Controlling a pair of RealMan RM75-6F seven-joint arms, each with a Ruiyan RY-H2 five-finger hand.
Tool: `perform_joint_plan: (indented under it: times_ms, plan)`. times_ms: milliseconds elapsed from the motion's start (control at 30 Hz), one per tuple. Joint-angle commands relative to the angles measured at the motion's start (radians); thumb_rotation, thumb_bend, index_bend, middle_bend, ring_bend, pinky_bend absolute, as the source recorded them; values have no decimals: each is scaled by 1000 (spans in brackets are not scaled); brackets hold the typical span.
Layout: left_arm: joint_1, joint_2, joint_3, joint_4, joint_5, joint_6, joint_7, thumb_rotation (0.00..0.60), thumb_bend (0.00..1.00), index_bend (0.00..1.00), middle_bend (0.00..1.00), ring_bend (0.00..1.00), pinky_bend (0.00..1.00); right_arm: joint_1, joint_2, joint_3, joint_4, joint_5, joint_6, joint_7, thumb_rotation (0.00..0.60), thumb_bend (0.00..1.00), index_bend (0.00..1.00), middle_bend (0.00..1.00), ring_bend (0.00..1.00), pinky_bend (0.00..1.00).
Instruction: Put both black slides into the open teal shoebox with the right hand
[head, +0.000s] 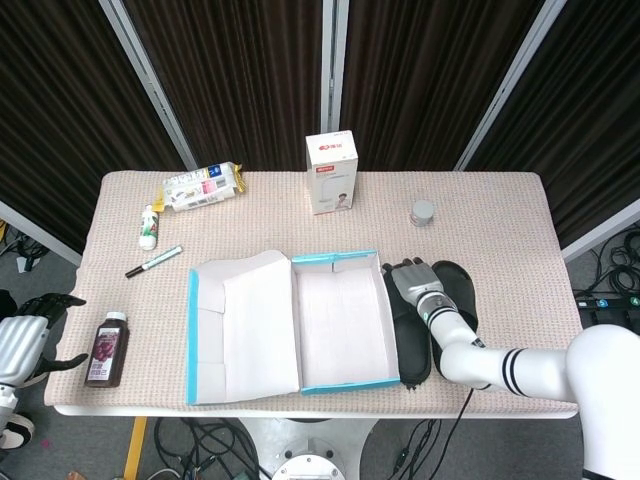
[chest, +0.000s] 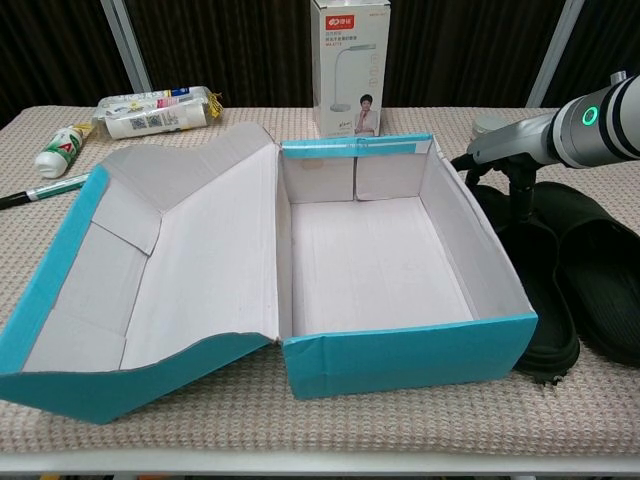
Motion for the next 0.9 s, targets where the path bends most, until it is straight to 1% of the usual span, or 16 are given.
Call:
perform_joint_plan:
  times_ms: [33, 267, 400, 567, 767, 900]
  plan:
    - [-1, 0, 0, -1, -1, -4, 1, 600, 89, 264, 242, 159, 201, -1, -3, -4, 2, -10, 10, 7, 600, 67, 0, 269, 0, 0]
    - [-1, 0, 4, -3, -7, -14, -1, 600, 90, 264, 243, 159, 202, 1, -8, -15, -1, -9, 34, 11, 600, 84, 0, 329, 0, 0]
    - [1, 3, 8, -4, -5, -16, -3, 600, 89, 264, 243, 159, 202, -15, -1, -5, -14, -38, 65, 31, 600, 99, 0, 378, 0, 0]
    - [0, 5, 9, -8, -3, -17, -2, 600, 89, 263, 242, 159, 202, -37, 23, 9, -35, -82, 82, 57, 600, 112, 0, 395, 12, 0]
    - [-9, 5, 8, -17, -4, -30, 12, 600, 89, 264, 243, 159, 202, -86, 85, 32, -71, -168, 78, 122, 600, 115, 0, 396, 18, 0]
    - [-15, 6, 5, -30, -5, -35, 28, 600, 89, 264, 243, 159, 203, -124, 150, 53, -102, -236, 62, 182, 600, 117, 4, 396, 44, 0]
